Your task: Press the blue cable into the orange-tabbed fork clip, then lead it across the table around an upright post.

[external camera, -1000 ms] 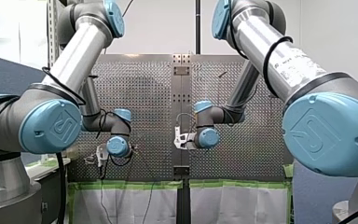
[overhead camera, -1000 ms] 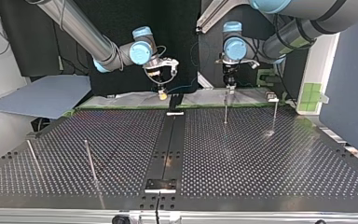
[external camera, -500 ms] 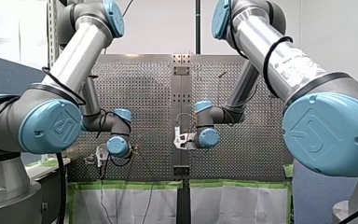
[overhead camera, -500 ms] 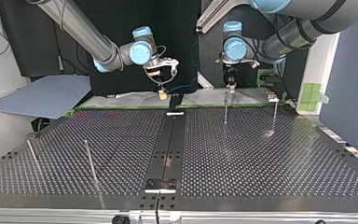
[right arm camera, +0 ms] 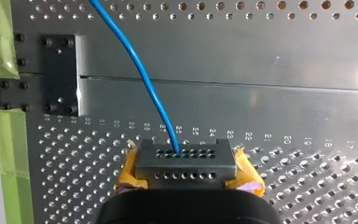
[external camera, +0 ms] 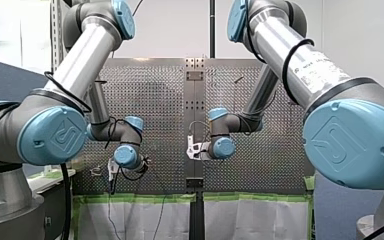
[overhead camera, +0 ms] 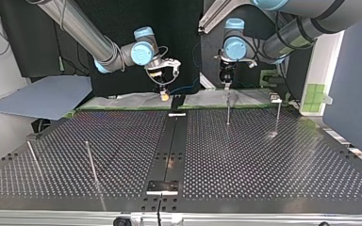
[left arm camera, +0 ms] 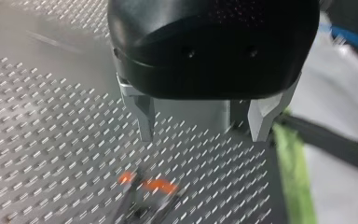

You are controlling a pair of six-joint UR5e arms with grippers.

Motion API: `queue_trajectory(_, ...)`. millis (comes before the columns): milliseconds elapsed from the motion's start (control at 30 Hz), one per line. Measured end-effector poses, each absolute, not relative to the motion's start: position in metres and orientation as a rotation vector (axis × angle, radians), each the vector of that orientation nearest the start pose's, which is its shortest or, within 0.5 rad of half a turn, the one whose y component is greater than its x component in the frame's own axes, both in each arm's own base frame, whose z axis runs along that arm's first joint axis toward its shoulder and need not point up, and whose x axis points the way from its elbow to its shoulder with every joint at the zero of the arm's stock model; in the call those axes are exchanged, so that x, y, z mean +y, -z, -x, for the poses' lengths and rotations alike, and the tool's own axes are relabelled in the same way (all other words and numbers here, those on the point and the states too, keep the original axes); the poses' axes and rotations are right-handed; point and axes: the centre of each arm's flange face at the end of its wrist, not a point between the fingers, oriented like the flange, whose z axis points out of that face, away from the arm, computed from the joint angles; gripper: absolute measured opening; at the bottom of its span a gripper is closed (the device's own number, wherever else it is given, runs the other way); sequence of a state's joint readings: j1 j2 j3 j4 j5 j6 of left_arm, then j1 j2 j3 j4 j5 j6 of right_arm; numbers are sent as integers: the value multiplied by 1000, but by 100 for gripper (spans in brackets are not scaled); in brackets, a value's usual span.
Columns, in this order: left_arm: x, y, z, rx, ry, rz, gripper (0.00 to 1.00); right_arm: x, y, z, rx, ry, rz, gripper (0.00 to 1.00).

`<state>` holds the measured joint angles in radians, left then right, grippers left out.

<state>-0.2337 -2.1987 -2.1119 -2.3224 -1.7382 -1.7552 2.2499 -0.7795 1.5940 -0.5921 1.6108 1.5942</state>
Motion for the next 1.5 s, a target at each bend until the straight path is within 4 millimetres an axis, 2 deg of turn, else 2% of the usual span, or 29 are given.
queue_trajectory(233,-239,-16,-410,1961,248,41,100,-425,-61,-510,-942,-1527,-1855,0)
queue_trajectory(500,-252,-17,-406,1968,400,56,100,-424,-64,-518,-914,-1563,-1869,0)
queue_trajectory(800,-262,-22,-413,1914,565,84,100,-425,-73,-528,-888,-1594,-1873,0)
queue_trajectory(1133,-273,-27,-417,1879,733,101,100,-421,-73,-532,-882,-1598,-1884,0)
queue_trajectory(1500,-271,-28,-422,1860,779,209,100,-412,-74,-539,-861,-1606,-1899,0)
